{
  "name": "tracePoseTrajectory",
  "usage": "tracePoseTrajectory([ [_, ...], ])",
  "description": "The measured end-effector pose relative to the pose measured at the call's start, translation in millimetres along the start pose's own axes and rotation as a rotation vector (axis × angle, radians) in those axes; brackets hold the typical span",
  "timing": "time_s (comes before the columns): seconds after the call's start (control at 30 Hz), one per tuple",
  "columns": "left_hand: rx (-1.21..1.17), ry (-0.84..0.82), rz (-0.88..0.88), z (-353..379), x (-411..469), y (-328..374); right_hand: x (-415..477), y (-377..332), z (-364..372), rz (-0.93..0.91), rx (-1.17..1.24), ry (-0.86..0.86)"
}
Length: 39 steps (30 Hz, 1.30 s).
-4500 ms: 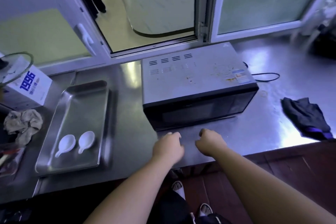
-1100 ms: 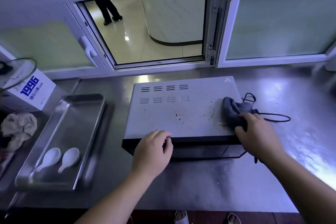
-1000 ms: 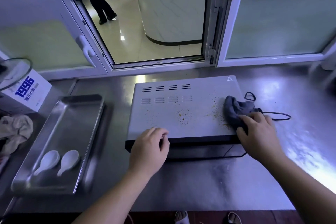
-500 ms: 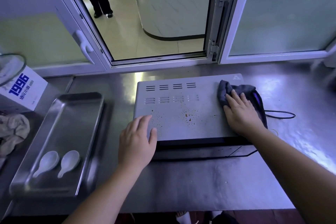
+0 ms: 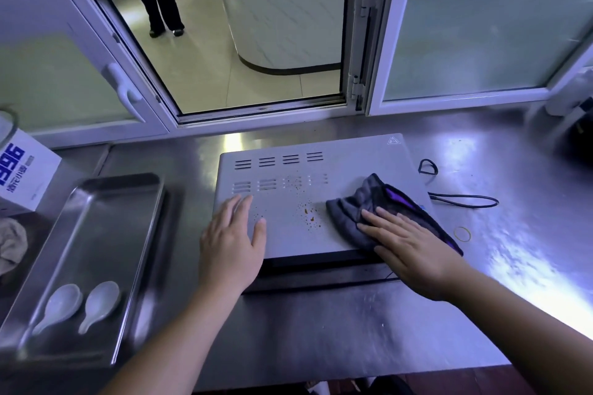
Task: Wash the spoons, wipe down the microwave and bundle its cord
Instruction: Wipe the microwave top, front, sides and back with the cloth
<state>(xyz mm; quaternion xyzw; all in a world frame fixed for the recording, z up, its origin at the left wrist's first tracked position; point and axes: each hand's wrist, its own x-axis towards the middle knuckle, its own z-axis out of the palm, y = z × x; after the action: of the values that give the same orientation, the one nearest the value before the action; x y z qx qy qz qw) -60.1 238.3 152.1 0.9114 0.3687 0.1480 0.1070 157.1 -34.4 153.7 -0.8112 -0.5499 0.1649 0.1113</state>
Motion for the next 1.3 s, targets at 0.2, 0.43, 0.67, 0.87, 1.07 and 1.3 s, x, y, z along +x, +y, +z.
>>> tracePoseTrajectory([
  [0.2, 0.011, 0.0, -0.027, 2, 0, -5, 7, 25, -3, 0.089, -0.062, 0.093],
  [0.43, 0.027, 0.007, -0.088, 0, -7, -10, 65, 61, -12, 0.281, 0.009, 0.217],
  [0.67, 0.037, 0.024, -0.145, -6, -17, -13, 143, 56, -37, 0.412, 0.019, 0.128],
  [0.87, 0.035, 0.042, -0.181, -13, -23, -12, 174, 2, -26, 0.29, -0.001, 0.094],
  [1.07, 0.044, 0.052, -0.186, -19, -24, -7, 165, -43, -7, 0.029, -0.026, 0.006],
  [1.3, 0.043, 0.054, -0.176, -18, -20, 9, 100, -18, -5, -0.149, -0.077, -0.056],
])
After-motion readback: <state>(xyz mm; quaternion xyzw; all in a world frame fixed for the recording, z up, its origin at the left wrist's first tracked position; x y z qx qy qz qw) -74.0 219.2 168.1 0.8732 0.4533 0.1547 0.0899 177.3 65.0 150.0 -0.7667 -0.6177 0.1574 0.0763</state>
